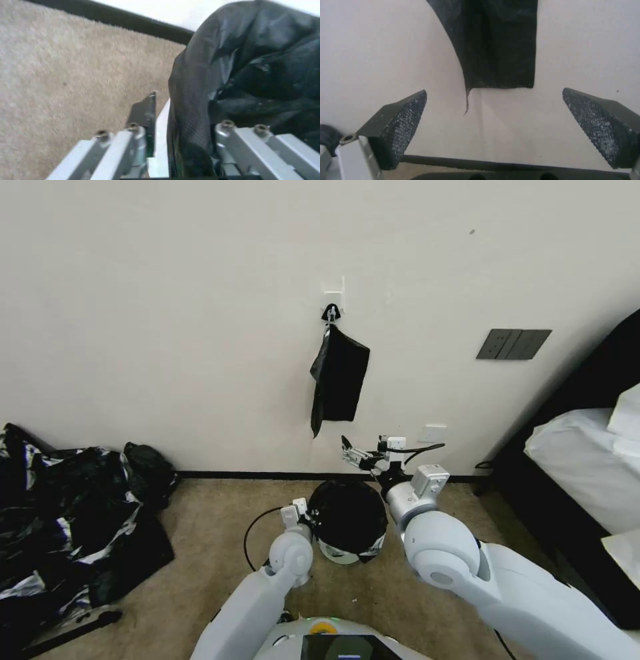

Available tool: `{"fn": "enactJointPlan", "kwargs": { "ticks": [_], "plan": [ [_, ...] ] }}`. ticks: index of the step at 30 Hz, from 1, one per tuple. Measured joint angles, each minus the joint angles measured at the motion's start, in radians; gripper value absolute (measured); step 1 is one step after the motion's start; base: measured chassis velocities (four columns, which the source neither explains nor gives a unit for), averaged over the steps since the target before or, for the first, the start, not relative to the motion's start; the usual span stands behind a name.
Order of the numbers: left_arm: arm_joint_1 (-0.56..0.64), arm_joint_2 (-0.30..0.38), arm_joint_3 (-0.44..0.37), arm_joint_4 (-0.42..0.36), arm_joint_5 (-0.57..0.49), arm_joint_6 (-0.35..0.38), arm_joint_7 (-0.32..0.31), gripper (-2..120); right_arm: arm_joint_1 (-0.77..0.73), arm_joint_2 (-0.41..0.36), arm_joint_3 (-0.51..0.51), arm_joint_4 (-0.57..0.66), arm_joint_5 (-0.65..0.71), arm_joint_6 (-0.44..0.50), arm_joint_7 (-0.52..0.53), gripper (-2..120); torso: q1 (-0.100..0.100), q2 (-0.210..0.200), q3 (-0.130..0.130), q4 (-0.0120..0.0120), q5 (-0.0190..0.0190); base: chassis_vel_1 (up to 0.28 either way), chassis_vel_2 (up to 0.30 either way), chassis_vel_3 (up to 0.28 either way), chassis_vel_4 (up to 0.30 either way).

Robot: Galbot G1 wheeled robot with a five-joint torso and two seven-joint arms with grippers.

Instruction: Place a trash bag onto the trash bin.

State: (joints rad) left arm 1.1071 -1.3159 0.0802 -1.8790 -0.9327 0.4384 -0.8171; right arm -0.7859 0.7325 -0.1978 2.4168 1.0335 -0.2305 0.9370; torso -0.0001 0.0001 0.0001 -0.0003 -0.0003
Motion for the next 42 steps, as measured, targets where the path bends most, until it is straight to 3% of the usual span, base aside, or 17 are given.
{"fn": "enactJointPlan", "kwargs": {
  "ticks": [9, 17, 20, 21, 22, 23, 24, 25, 28, 29, 32, 34, 35, 36, 37, 38, 42],
  "plan": [
    [0.017, 0.03, -0.026, -0.085, 0.002, 0.005, 0.006, 61, 0.013, -0.005, 0.001, -0.01, 0.022, 0.0, 0.003, 100, 0.0, 0.0, 0.0, 0.0003, 0.0002, 0.0, 0.0, 0.0, 0.0],
    [0.054, 0.068, -0.068, -0.188, -0.003, 0.003, 0.06, 90, -0.007, -0.027, 0.024, -0.004, 0.028, 0.003, 0.006, 100, 0.0, 0.0, 0.0, 0.0003, 0.0002, 0.0, 0.0, 0.0, 0.0],
    [0.099, 0.101, -0.134, -0.271, 0.019, -0.031, 0.173, 99, -0.066, -0.035, 0.08, -0.003, 0.011, 0.02, -0.012, 100, 0.0, 0.0, 0.0, 0.0005, -0.0001, 0.0, 0.0, 0.0, 0.0],
    [0.099, 0.101, -0.134, -0.271, 0.019, -0.031, 0.173, 99, -0.066, -0.035, 0.08, -0.003, 0.011, 0.02, -0.012, 100, 0.0, 0.0, 0.0, 0.0005, -0.0001, 0.0, 0.0, 0.0, 0.0],
    [0.116, 0.117, -0.162, -0.292, 0.048, -0.049, 0.214, 99, -0.097, -0.035, 0.107, -0.008, -0.005, 0.025, -0.031, 100, 0.0, 0.0, 0.0, 0.0004, -0.0002, 0.0, 0.0, 0.0, 0.0],
    [0.157, 0.158, -0.224, -0.32, 0.13, -0.109, 0.324, 100, -0.196, -0.023, 0.205, -0.032, -0.075, 0.044, -0.118, 100, 0.0, 0.0, 0.0, 0.0001, 0.0003, 0.0, 0.0, 0.0, 0.0],
    [0.181, 0.179, -0.262, -0.328, 0.165, -0.144, 0.379, 100, -0.247, -0.011, 0.257, -0.047, -0.118, 0.059, -0.168, 100, 0.0, 0.0, 0.0, 0.0008, -0.0001, 0.0, 0.0, 0.0, 0.0],
    [0.181, 0.179, -0.262, -0.328, 0.165, -0.144, 0.379, 100, -0.247, -0.011, 0.257, -0.047, -0.118, 0.059, -0.168, 100, 0.0, 0.0, 0.0, 0.0008, -0.0001, 0.0, 0.0, 0.0, 0.0],
    [0.312, 0.244, -0.482, -0.352, 0.21, -0.247, 0.599, 100, -0.566, 0.107, 0.526, -0.139, -0.322, 0.169, -0.499, 100, 0.0, 0.0, 0.0, 0.0, 0.0011, 0.0, 0.0, 0.0, 0.0],
    [0.312, 0.244, -0.482, -0.352, 0.21, -0.247, 0.599, 100, -0.566, 0.107, 0.526, -0.139, -0.322, 0.169, -0.499, 100, 0.0, 0.0, 0.0, 0.0, 0.0011, 0.0, 0.0, 0.0, 0.0],
    [0.433, 0.263, -0.672, -0.326, 0.288, -0.366, 0.79, 100, -0.755, 0.219, 0.656, -0.187, -0.475, 0.232, -0.662, 100, 0.0, 0.0, 0.0, -0.0003, 0.0002, 0.0, 0.0, 0.0, 0.0],
    [0.452, 0.262, -0.703, -0.316, 0.31, -0.391, 0.82, 100, -0.778, 0.242, 0.67, -0.194, -0.508, 0.241, -0.686, 100, 0.0, 0.0, 0.0, -0.0002, 0.0004, 0.0, 0.0, 0.0, 0.0],
    [0.525, 0.244, -0.805, -0.288, 0.39, -0.485, 0.931, 100, -0.85, 0.343, 0.711, -0.214, -0.629, 0.29, -0.761, 100, 0.0, 0.0, 0.0, 0.0003, -0.0003, 0.0, 0.0, 0.0, 0.0],
    [0.563, 0.226, -0.85, -0.287, 0.418, -0.521, 0.976, 100, -0.886, 0.398, 0.722, -0.217, -0.685, 0.326, -0.783, 100, 0.0, 0.0, 0.0, 0.0006, -0.0003, 0.0, 0.0, 0.0, 0.0],
    [0.563, 0.226, -0.85, -0.287, 0.418, -0.521, 0.976, 100, -0.886, 0.398, 0.722, -0.217, -0.685, 0.326, -0.783, 100, 0.0, 0.0, 0.0, 0.0006, -0.0003, 0.0, 0.0, 0.0, 0.0],
    [0.64, 0.188, -0.902, -0.306, 0.448, -0.566, 1.026, 100, -0.943, 0.479, 0.737, -0.215, -0.754, 0.385, -0.809, 100, 0.0, 0.0, 0.0, 0.0004, 0.0003, 0.0, 0.0, 0.0, 0.0],
    [0.79, 0.106, -0.934, -0.366, 0.484, -0.616, 1.048, 100, -1.075, 0.57, 0.783, -0.194, -0.817, 0.502, -0.837, 100, 0.0, 0.0, 0.0, 0.0007, 0.0003, 0.0, 0.0, 0.0, 0.0]
  ]
}}
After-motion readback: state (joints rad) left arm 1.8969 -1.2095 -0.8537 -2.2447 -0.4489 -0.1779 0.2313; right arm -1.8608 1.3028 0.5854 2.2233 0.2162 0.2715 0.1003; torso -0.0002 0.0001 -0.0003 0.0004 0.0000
